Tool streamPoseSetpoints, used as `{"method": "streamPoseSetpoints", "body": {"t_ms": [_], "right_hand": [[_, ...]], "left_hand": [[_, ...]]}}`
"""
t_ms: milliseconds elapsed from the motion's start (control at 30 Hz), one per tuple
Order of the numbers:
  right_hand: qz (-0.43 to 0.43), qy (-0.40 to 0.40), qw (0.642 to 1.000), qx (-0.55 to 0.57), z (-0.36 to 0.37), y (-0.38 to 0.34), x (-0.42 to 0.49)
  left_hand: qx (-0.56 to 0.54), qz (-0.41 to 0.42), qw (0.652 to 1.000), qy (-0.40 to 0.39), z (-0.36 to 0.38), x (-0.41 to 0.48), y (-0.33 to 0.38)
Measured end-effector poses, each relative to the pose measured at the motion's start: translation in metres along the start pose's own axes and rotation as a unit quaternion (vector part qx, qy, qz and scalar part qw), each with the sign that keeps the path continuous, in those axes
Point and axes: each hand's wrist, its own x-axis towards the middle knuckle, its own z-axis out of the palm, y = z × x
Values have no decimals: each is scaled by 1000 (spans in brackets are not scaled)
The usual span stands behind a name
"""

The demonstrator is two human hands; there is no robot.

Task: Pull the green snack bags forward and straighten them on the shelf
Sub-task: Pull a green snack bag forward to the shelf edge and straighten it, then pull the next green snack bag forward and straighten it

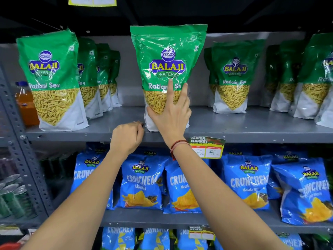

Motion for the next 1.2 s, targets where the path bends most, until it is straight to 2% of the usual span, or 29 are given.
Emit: {"method": "streamPoseSetpoints", "body": {"t_ms": [333, 467, 533, 600, 667, 733, 900, 1033, 1133, 1200], "right_hand": [[3, -3, 1000, -20, 15, 6, 9], [20, 35, 992, 119, 2, 29, 16], [56, -24, 976, 208, -4, 47, 26], [107, -158, 944, 269, -9, 64, 38], [134, -293, 904, 282, -14, 77, 45], [126, -367, 877, 282, -15, 83, 45], [111, -354, 886, 278, -11, 85, 36], [98, -348, 896, 259, -12, 83, 34], [81, -356, 899, 241, -13, 84, 36], [68, -366, 900, 228, -16, 92, 38]], "left_hand": [[-22, -17, 1000, 1, 2, 1, -2], [-46, -30, 997, -45, 0, 6, -10], [-72, -70, 988, -120, -1, 13, -16], [-143, -112, 961, -208, -4, 24, -18], [-248, -128, 927, -250, -7, 34, -18], [-319, -124, 902, -262, -8, 40, -18], [-358, -114, 875, -304, -5, 44, -22], [-359, -113, 873, -311, -5, 42, -24], [-343, -115, 882, -303, -9, 39, -21], [-320, -132, 901, -261, -13, 38, -15]]}}
